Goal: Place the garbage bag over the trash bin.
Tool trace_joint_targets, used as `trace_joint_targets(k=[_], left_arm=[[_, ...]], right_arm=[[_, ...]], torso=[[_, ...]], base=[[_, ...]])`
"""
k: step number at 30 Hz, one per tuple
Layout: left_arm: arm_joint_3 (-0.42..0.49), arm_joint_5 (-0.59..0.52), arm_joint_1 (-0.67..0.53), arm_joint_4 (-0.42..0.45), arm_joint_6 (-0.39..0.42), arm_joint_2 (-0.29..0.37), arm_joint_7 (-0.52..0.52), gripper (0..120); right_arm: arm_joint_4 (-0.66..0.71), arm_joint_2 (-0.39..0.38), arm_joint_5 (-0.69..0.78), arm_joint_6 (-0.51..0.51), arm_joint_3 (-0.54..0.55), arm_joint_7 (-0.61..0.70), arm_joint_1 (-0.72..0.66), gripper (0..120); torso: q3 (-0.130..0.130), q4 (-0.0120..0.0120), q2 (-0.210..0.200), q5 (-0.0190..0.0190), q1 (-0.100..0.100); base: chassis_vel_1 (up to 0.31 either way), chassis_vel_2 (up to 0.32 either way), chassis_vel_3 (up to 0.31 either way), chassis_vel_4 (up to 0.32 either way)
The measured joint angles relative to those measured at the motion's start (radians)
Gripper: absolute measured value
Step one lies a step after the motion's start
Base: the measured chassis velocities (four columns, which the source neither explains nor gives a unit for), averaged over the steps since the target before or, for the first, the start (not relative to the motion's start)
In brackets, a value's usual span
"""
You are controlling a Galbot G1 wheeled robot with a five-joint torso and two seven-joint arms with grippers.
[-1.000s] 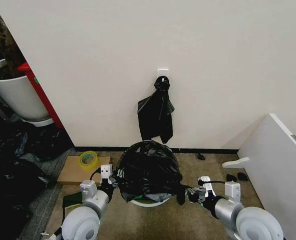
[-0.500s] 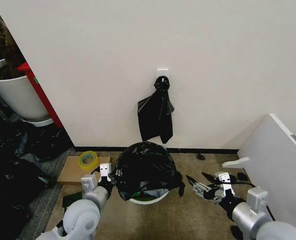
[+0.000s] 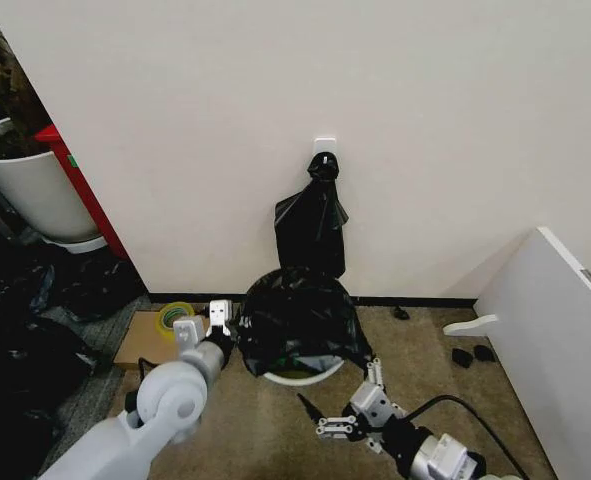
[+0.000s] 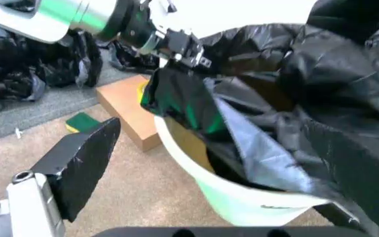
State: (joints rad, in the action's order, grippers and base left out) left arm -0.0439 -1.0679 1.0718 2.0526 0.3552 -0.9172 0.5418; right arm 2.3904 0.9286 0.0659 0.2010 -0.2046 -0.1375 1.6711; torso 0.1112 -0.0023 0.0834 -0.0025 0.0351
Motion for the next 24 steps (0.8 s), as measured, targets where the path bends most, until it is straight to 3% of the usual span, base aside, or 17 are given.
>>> trace_joint_targets(k=[6, 9, 16, 18, 20, 24], left_arm=[[0.01, 0.006, 0.002, -0.004, 0.001, -0.006, 0.0, 1], [0.016, 0.01, 0.005, -0.004, 0.001, -0.006, -0.003, 1], [0.021, 0.01, 0.007, -0.002, 0.0, -0.006, -0.005, 1], [0.021, 0.014, 0.006, -0.001, -0.001, -0.007, -0.008, 1], [0.021, 0.015, 0.006, -0.001, -0.001, -0.008, -0.009, 1], [0.022, 0.021, 0.007, 0.006, -0.003, -0.005, -0.016, 1]], right_arm=[[-0.021, 0.012, 0.016, 0.008, 0.026, 0.018, -0.036, 84], [-0.052, 0.025, -0.008, 0.001, 0.041, 0.025, -0.064, 67], [-0.067, 0.028, -0.043, 0.011, 0.043, 0.004, -0.068, 45], [-0.07, 0.028, -0.048, 0.021, 0.043, -0.005, -0.066, 34], [-0.072, 0.028, -0.048, 0.023, 0.043, -0.005, -0.067, 32], [-0.075, 0.034, -0.054, 0.025, 0.043, 0.004, -0.074, 11]], torso=[[0.0, 0.0001, 0.0, 0.0, 0.0], [0.0, 0.0001, 0.0, 0.0, 0.0], [0.0, 0.0001, 0.0, 0.0, 0.0], [0.0, 0.0, 0.0, 0.0, 0.0], [0.0, 0.0, 0.0, -0.0001, 0.0], [0.0, 0.0, 0.0, 0.0, 0.0]], base=[[0.0, 0.0, 0.0, 0.0], [0.0, 0.0, 0.0, 0.0], [0.0, 0.0, 0.0, 0.0], [0.0, 0.0, 0.0, 0.0], [0.0, 0.0, 0.0, 0.0], [0.0, 0.0, 0.0, 0.0]])
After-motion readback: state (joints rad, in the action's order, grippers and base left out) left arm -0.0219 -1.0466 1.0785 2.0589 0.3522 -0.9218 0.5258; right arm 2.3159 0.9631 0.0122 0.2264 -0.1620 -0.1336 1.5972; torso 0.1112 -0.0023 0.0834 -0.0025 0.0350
